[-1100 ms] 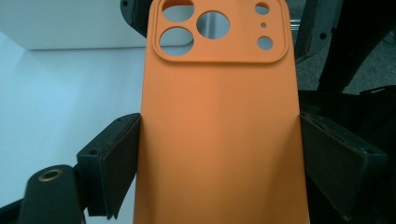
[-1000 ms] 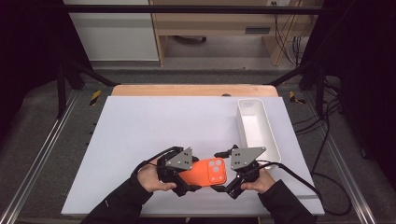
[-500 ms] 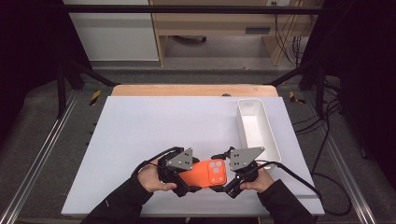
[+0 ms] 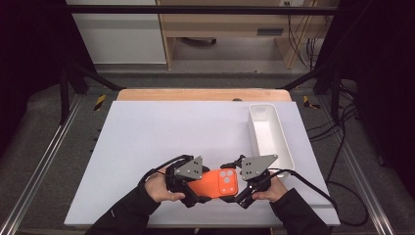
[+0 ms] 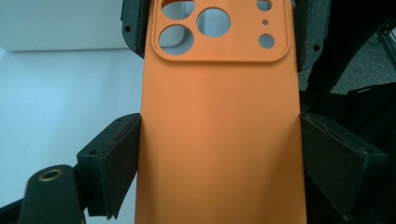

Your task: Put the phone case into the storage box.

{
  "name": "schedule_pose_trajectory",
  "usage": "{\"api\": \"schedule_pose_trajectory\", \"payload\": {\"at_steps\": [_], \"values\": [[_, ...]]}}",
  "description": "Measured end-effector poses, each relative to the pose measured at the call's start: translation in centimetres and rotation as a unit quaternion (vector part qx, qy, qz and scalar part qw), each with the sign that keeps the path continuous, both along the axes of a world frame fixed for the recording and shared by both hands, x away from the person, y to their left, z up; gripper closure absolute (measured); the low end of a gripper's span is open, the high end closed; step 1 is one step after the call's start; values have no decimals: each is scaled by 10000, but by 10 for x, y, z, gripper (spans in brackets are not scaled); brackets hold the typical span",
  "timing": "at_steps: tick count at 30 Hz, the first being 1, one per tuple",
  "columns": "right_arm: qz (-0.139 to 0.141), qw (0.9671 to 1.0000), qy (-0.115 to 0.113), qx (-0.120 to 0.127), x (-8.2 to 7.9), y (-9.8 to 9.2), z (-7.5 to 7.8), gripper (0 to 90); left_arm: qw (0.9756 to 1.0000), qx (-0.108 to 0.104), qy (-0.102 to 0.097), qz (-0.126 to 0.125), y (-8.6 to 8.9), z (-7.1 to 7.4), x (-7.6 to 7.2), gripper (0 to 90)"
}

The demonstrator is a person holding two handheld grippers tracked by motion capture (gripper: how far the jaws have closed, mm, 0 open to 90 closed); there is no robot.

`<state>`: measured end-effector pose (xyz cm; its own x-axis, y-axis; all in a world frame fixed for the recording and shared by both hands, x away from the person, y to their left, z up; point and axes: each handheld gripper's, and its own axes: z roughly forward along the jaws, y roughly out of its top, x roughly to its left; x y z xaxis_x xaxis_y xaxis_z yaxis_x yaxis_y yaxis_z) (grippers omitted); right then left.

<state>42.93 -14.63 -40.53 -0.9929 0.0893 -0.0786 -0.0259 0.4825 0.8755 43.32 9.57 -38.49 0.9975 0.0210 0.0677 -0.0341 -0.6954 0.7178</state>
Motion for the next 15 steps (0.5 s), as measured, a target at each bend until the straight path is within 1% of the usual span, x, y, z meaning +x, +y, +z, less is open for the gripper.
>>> {"api": "schedule_pose_trajectory", "payload": {"at_steps": [3, 5, 6, 9, 11, 15], "values": [[10, 10000, 12, 24, 0, 0, 0, 128, 10000, -24, 25, -23, 0, 0, 0, 156], [32, 10000, 31, 66, 0, 0, 0, 128, 10000, -22, -6, -55, -1, -1, -1, 156], [73, 9999, 80, 82, 0, 1, 0, 131, 10000, -5, -40, -89, -2, -1, -2, 156], [121, 9998, 112, 62, -1, 3, -1, 132, 9999, 25, -56, -99, -4, -2, -3, 156], [155, 9998, 136, 40, -1, 3, -2, 141, 9999, 14, -26, -130, -3, -2, -3, 156], [164, 9997, 140, 112, -1, 2, -1, 145, 9999, -57, 34, -143, -2, -1, -2, 156]]}}
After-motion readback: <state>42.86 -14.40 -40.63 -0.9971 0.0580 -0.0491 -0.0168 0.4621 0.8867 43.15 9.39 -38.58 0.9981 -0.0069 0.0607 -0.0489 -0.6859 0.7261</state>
